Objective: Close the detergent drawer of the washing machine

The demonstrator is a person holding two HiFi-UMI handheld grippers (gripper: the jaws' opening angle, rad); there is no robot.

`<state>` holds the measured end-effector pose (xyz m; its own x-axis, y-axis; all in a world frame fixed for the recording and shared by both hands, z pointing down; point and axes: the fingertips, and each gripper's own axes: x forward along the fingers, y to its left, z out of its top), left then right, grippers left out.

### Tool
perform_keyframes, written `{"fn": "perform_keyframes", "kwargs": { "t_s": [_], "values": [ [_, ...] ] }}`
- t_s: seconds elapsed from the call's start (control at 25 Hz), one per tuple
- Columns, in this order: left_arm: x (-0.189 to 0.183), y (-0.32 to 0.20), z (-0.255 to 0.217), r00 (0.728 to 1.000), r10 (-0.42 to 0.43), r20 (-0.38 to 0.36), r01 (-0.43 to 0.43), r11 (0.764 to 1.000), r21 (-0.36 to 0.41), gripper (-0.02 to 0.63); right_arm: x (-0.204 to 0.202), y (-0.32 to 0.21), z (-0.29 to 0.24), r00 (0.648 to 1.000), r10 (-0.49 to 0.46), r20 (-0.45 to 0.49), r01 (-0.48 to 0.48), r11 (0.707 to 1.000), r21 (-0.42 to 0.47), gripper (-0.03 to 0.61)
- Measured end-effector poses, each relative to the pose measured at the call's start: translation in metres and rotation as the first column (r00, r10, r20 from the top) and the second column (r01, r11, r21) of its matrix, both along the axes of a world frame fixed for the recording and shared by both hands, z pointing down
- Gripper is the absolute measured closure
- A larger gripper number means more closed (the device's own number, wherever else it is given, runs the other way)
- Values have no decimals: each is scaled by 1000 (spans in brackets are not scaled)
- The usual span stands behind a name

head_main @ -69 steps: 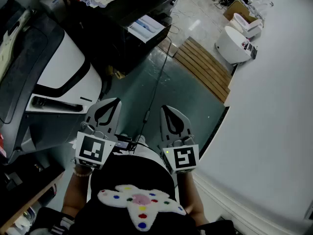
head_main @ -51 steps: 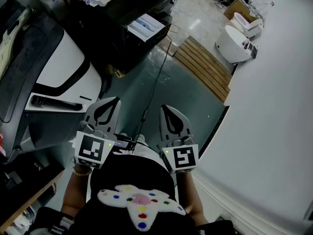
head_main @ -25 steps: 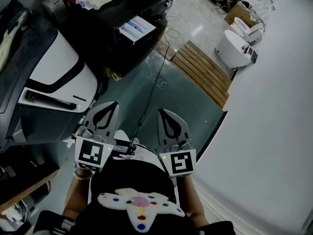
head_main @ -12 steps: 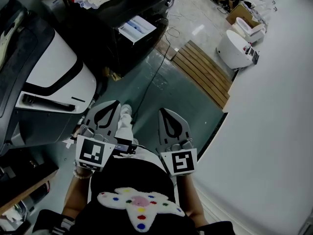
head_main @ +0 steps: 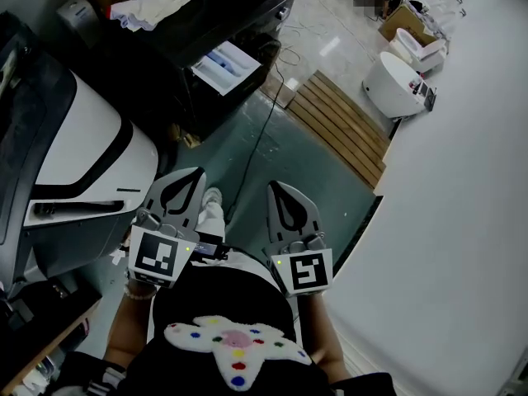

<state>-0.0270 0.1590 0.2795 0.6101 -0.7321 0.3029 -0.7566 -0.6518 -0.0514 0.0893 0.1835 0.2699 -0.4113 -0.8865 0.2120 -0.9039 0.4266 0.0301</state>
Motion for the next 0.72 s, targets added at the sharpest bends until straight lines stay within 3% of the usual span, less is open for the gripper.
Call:
{"fn": "perform_keyframes", "kwargs": {
  "t_s": [0.72],
  "values": [
    [-11,-158,1,999,35,-13,-35,999,-1,603,-5,-156,5,998,53,28,-51,997,-54,575]
  ]
}}
